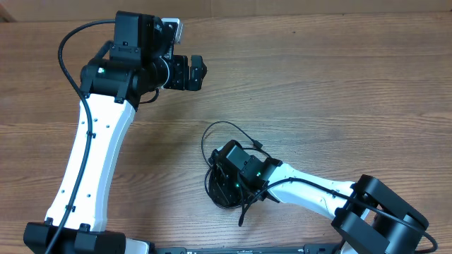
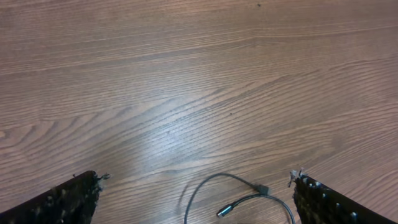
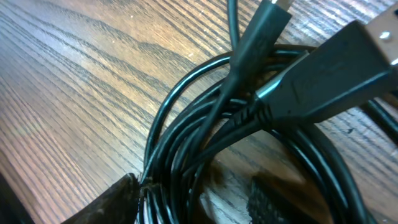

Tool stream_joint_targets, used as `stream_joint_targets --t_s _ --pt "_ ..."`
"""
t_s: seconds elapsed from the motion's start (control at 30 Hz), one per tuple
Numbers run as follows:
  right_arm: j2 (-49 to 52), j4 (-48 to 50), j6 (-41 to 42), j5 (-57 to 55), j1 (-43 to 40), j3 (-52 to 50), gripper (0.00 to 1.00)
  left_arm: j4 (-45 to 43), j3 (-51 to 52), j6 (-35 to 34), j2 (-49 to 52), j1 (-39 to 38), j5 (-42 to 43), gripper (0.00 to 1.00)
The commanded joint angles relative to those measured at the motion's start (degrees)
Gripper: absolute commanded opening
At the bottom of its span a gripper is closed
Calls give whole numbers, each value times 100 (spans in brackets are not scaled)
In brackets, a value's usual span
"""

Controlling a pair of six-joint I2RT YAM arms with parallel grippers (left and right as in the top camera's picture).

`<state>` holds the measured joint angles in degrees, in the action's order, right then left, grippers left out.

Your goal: Untangle cables

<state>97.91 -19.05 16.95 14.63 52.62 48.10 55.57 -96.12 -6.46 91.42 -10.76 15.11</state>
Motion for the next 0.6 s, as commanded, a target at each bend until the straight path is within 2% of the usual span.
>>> stream_joint_targets --t_s 0.0,0.3,0.37,0.43,0.57 --pt "122 -26 216 4 26 -57 57 13 50 70 9 -13 -44 100" --pt "380 243 243 -216 361 -105 56 120 50 166 9 -13 -46 100" --pt "560 372 260 -216 402 -105 52 146 50 227 9 -13 -50 100" --pt "608 422 286 -216 398 -105 44 164 50 249 9 -13 -48 100" --pt "605 437 376 -221 350 -83 20 166 50 264 9 -13 -48 100"
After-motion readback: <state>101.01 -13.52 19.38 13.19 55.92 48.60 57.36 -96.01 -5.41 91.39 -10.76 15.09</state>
